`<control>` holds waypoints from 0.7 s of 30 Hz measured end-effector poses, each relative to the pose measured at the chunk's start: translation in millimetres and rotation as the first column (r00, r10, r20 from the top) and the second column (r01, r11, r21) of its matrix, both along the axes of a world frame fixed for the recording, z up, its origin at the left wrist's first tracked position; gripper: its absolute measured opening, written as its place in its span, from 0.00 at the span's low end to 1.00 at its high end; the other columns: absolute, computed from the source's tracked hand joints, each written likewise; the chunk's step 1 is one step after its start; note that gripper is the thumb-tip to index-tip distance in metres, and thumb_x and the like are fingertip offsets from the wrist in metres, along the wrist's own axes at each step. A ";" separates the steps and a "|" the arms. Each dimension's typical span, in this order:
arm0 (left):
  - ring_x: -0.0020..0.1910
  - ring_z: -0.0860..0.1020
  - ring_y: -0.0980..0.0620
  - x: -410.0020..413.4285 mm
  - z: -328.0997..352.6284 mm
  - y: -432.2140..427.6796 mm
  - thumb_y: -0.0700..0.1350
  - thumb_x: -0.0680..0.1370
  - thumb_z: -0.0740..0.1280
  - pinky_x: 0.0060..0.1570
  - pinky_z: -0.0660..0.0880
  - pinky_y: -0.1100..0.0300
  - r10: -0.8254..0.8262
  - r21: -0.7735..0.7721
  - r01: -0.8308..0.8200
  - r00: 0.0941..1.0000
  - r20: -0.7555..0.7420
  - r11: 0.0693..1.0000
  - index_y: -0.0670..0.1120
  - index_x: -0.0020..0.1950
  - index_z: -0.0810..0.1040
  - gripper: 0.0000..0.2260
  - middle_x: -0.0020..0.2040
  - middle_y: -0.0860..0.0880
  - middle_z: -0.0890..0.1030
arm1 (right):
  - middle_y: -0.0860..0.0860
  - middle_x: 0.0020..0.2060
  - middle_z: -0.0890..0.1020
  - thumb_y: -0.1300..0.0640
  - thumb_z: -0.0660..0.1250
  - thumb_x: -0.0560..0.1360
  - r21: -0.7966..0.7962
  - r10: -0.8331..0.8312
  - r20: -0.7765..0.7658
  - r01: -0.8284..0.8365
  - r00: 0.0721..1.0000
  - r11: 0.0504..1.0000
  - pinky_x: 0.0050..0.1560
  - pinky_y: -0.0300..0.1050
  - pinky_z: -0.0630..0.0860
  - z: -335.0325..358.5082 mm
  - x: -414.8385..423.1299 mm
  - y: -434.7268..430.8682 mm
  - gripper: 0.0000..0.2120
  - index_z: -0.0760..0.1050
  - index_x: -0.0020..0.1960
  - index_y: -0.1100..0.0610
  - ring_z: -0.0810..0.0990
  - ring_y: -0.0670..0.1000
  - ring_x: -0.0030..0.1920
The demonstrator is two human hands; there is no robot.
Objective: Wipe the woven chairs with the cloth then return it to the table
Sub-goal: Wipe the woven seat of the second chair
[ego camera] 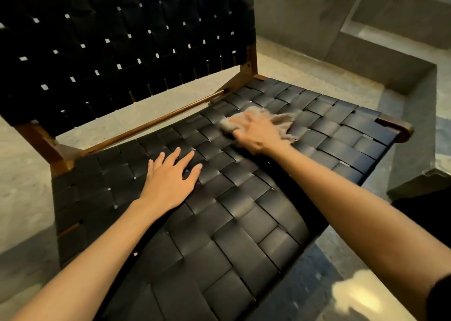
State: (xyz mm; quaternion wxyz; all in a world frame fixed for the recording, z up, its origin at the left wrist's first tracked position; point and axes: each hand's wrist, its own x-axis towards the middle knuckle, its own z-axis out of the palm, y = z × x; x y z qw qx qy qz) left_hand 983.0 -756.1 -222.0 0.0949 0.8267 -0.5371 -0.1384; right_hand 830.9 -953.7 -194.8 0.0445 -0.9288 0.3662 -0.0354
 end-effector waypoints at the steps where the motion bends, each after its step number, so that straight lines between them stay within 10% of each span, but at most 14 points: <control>1: 0.76 0.52 0.44 2.7 0.8 0.7 0.64 0.79 0.47 0.73 0.47 0.47 0.010 -0.030 -0.009 1.000 0.003 1.000 0.58 0.76 0.57 0.26 0.77 0.49 0.56 | 0.56 0.66 0.71 0.46 0.52 0.78 0.040 0.096 0.008 -0.097 0.995 0.995 0.66 0.58 0.63 -4.8 12.3 21.0 0.21 0.68 0.69 0.48 0.67 0.61 0.65; 15: 0.77 0.42 0.44 31.8 -11.4 -14.5 0.67 0.77 0.43 0.71 0.37 0.42 0.091 0.075 -0.095 0.994 0.053 0.993 0.68 0.74 0.47 0.25 0.78 0.52 0.46 | 0.55 0.76 0.57 0.39 0.52 0.76 -0.051 -0.325 -0.075 0.322 0.943 0.945 0.70 0.68 0.39 -30.7 34.1 -101.4 0.28 0.58 0.75 0.43 0.48 0.69 0.74; 21: 0.77 0.41 0.45 29.6 -20.9 -10.3 0.67 0.74 0.41 0.70 0.34 0.43 0.094 -0.008 -0.094 0.995 0.036 0.996 0.68 0.74 0.47 0.27 0.78 0.53 0.46 | 0.57 0.73 0.64 0.44 0.50 0.78 -0.075 -0.161 -0.011 0.159 0.987 0.984 0.72 0.58 0.52 -36.3 81.6 -111.4 0.24 0.64 0.73 0.48 0.60 0.59 0.72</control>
